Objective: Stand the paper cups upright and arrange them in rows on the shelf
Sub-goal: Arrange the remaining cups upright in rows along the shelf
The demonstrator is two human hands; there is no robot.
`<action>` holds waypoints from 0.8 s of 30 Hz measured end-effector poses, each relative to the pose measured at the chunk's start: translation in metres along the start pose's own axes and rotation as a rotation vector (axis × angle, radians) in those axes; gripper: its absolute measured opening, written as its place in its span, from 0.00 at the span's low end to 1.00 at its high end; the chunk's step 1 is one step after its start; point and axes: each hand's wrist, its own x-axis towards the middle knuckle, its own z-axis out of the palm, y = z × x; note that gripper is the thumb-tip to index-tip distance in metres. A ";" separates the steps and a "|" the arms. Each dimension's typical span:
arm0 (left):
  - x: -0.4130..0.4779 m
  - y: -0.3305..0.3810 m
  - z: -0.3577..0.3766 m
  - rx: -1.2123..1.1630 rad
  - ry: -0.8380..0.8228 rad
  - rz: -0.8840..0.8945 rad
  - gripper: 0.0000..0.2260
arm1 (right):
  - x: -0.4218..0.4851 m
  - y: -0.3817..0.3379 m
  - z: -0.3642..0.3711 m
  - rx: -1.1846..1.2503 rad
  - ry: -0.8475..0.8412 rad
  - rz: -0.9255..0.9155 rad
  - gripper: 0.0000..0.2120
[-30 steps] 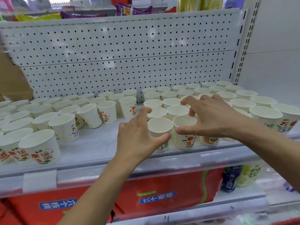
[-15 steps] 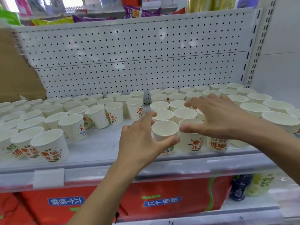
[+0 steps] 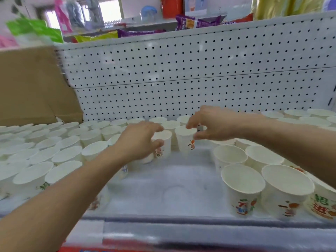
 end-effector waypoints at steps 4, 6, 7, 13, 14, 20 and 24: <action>0.032 -0.020 0.012 0.138 -0.097 0.142 0.14 | 0.051 0.002 0.024 -0.116 -0.163 0.053 0.14; 0.038 -0.027 0.017 0.149 -0.097 0.200 0.08 | 0.060 0.000 0.033 -0.144 -0.174 0.059 0.09; 0.039 -0.030 0.019 0.125 -0.106 0.226 0.07 | 0.061 -0.003 0.035 -0.135 -0.183 0.051 0.13; 0.010 -0.030 0.002 -0.047 -0.238 0.507 0.05 | 0.025 -0.035 0.019 -0.052 -0.340 -0.002 0.10; 0.004 -0.030 -0.001 -0.057 -0.246 0.552 0.06 | 0.018 -0.041 0.015 -0.056 -0.376 -0.016 0.11; -0.004 -0.030 -0.018 -0.198 -0.356 0.575 0.15 | 0.006 -0.049 -0.007 0.103 -0.542 -0.017 0.17; 0.047 -0.039 -0.025 -0.415 -0.104 0.398 0.08 | 0.049 -0.006 -0.017 0.231 -0.235 -0.036 0.08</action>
